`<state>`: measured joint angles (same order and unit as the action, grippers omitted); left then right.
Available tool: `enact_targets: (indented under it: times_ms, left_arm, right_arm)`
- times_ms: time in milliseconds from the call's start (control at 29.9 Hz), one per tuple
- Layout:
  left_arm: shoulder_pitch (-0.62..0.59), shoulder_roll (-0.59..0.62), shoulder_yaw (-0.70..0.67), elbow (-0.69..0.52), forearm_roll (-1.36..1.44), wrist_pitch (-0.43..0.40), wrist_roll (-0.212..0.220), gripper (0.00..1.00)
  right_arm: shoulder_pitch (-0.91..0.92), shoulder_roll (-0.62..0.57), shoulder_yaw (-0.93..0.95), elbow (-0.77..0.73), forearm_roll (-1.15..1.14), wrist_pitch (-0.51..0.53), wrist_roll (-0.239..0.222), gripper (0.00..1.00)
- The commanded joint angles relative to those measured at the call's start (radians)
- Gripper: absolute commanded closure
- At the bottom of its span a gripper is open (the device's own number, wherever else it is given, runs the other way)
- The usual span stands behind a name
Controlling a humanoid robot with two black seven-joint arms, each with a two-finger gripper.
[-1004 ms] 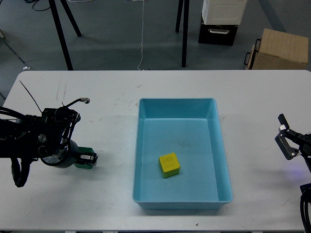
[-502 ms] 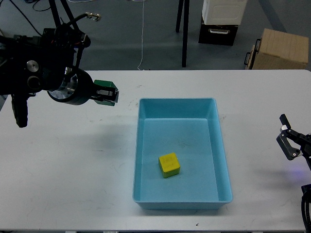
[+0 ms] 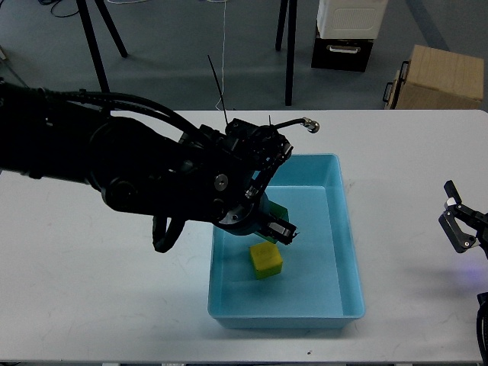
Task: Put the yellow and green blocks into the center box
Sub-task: 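Lift the green cube and lower it onto the yellow cube in the tub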
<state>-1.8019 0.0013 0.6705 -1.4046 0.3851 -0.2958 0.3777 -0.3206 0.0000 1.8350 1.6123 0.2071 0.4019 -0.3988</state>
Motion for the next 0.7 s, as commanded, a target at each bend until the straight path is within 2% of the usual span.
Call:
enact_targets:
  times_ms: [0,201,335,435,669]
  left_arm:
    - [0.039,-0.001,0.0,0.018,0.0,0.0,0.0,0.69]
    - [0.03,-0.001,0.004,0.018,0.0,-0.008,0.0,0.54]
    - [0.029,-0.001,0.008,0.018,0.0,-0.009,-0.028,0.4]
    - [0.029,-0.001,0.008,0.016,-0.002,-0.009,-0.03,0.3]
    - [0.03,-0.001,0.004,0.019,-0.002,-0.003,-0.03,0.17]
  right_arm:
    - [-0.002,0.0,0.001,0.0,0.0,0.0,0.0,0.01]
    - [-0.002,0.0,0.001,0.0,0.0,0.0,0.0,0.01]
    - [-0.002,0.0,0.0,0.0,0.0,0.0,0.0,0.01]
    - [-0.002,0.0,0.001,0.0,0.0,0.0,0.0,0.01]
    - [-0.002,0.0,0.001,0.0,0.0,0.0,0.0,0.01]
